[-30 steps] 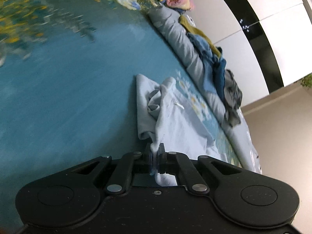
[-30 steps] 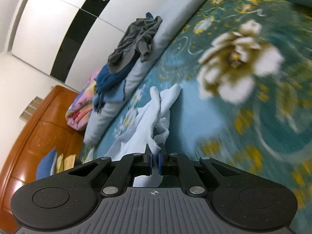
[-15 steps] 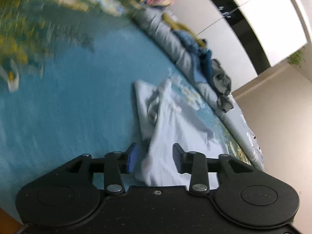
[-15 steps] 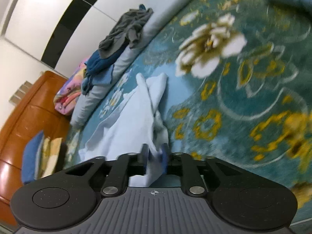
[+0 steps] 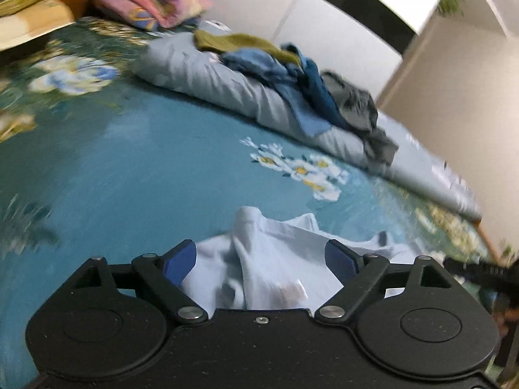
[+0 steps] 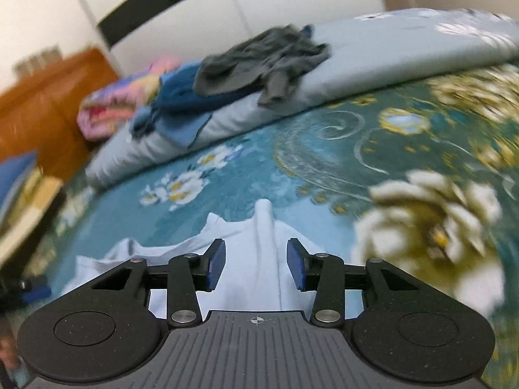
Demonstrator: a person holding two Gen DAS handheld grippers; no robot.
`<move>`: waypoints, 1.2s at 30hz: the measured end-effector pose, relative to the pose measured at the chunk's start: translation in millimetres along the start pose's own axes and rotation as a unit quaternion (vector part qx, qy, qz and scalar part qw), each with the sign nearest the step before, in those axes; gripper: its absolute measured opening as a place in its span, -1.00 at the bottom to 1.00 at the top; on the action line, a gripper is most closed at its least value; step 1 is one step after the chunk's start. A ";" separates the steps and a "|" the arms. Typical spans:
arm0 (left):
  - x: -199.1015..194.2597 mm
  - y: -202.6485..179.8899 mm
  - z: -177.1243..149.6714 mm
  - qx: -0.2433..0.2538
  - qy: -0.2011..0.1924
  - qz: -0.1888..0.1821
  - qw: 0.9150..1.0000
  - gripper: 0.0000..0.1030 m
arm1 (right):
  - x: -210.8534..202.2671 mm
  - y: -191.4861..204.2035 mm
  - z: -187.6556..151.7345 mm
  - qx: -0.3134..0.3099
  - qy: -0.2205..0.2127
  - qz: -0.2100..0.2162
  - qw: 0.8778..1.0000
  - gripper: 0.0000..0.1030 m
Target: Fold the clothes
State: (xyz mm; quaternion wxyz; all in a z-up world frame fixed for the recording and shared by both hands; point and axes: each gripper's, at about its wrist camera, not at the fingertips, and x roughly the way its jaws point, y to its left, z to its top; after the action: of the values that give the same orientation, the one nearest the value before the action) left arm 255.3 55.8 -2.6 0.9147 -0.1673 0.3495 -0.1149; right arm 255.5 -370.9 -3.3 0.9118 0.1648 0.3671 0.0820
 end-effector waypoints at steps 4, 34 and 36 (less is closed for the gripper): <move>29.3 -3.6 11.8 0.037 0.023 -0.001 0.999 0.58 | 34.9 -0.3 9.6 -0.023 0.025 -0.010 0.999 -0.26; 75.0 13.1 19.4 0.042 0.045 0.033 0.998 -0.86 | 85.7 -19.4 22.1 -0.007 0.042 0.022 0.999 -0.96; 66.8 11.4 22.8 0.037 0.040 0.039 0.998 -0.68 | 80.7 -16.8 24.9 -0.004 0.044 0.028 0.999 -0.95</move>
State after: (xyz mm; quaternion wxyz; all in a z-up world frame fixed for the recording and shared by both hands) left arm 320.5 49.6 -31.2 0.9094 -0.1146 0.3875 -0.0983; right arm 331.2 -370.7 -44.4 0.8929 0.1675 0.4015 0.1161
